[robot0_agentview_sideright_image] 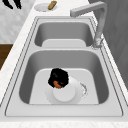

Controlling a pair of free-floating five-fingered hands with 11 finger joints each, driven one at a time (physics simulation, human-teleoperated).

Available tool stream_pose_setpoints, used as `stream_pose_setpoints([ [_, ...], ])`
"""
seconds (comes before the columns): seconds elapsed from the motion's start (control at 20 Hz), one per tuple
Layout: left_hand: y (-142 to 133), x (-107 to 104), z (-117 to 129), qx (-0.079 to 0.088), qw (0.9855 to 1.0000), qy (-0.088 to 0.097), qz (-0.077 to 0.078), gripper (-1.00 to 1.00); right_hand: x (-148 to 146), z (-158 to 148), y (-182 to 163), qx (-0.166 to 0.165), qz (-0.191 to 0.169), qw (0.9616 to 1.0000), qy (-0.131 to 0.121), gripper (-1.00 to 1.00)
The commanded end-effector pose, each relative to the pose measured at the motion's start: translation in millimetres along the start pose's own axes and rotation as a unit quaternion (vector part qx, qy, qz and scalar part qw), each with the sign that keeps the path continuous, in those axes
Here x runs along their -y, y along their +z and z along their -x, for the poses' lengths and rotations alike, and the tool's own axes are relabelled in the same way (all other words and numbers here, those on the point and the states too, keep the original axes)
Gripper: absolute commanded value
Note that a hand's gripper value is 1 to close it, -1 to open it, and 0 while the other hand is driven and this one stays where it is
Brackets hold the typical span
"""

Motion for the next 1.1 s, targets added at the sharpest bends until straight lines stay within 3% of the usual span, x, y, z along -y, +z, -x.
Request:
stream_pose_setpoints([
  [0.0,0,0,0,0.0,1.0,0.0,0.0,0.0,-24,-1,-21,-0.005,0.021,0.9997,0.007,1.0],
  [0.1,0,0,0,0.0,1.0,0.0,0.0,0.0,-31,-3,-40,-0.008,0.025,0.9996,0.01,1.0],
  [0.4,0,0,0,0.0,1.0,0.0,0.0,0.0,-28,2,-80,0.005,-0.045,0.9989,-0.007,1.0],
  [0.5,0,0,0,0.0,1.0,0.0,0.0,0.0,-22,5,-92,0.011,-0.081,0.9966,-0.009,1.0],
  [0.65,0,0,0,0.0,1.0,0.0,0.0,0.0,-16,14,-104,0.025,-0.139,0.9898,-0.02,1.0],
  [0.75,0,0,0,0.0,1.0,0.0,0.0,0.0,-15,18,-99,0.031,-0.158,0.9866,-0.025,1.0],
  [0.8,0,0,0,0.0,1.0,0.0,0.0,0.0,-12,20,-99,0.034,-0.164,0.9854,-0.028,-1.0],
  [1.05,0,0,0,0.0,1.0,0.0,0.0,0.0,6,30,-59,0.04,-0.147,0.9875,-0.042,-1.0],
])
